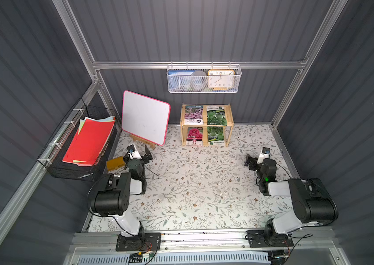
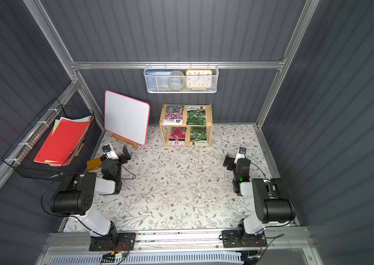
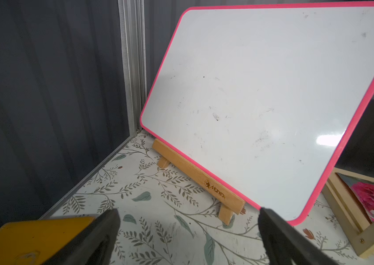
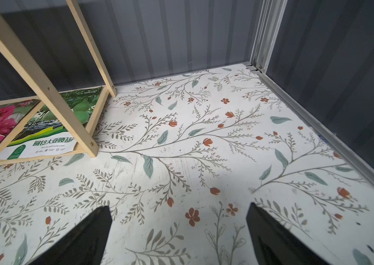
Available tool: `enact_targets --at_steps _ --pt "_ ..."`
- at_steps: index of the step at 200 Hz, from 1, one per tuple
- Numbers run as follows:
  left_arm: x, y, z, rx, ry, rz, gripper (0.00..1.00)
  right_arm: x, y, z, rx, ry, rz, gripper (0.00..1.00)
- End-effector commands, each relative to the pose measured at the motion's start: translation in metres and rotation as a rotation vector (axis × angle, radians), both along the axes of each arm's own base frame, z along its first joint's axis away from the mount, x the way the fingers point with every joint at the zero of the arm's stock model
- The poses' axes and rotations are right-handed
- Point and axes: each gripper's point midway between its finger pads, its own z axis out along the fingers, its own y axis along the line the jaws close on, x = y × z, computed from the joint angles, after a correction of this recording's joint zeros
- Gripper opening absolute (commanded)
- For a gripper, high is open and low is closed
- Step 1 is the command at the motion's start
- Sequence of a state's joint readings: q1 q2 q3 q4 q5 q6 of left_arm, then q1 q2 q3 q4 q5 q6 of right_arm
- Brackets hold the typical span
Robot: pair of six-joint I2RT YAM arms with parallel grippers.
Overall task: Take the seed bag off the shelf
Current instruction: Move the shelf to the center of the board.
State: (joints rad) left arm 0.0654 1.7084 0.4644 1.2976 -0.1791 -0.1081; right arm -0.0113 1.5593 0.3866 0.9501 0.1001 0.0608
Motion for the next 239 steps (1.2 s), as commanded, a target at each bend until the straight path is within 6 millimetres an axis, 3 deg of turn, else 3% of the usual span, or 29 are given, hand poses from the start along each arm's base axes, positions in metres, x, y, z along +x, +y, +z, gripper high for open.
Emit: enact_targets --at_steps 1,171,183,195,208,232,239 --pt "0.003 -0.001 0.007 -0.010 -0.018 -0.009 1.00 -0.002 0.000 -0.004 -0.006 0.007 0.003 0.99" --pt "0.002 0.001 0.008 -0.013 -0.025 -0.001 1.00 -0.001 0.001 -0.004 0.001 0.010 0.011 0.99" --pt "0.001 0.016 0.024 -0.006 -0.043 0.089 1.00 0.001 0.009 -0.001 -0.003 0.013 0.056 0.95" --pt "0.003 0.015 0.039 -0.011 -0.013 0.089 1.00 -0.001 0.015 0.008 -0.008 0.022 0.090 0.93" --pt "-0.001 0.015 0.069 -0.030 -0.031 0.105 1.00 -0.006 0.013 0.022 0.021 0.075 0.070 0.93" --pt "-0.003 -0.005 0.113 -0.060 -0.034 0.067 1.00 -0.021 0.033 0.049 0.157 0.160 0.123 0.92" --pt "-0.002 -0.018 0.122 -0.060 -0.027 0.039 1.00 -0.025 0.040 0.066 0.198 0.132 0.138 0.93"
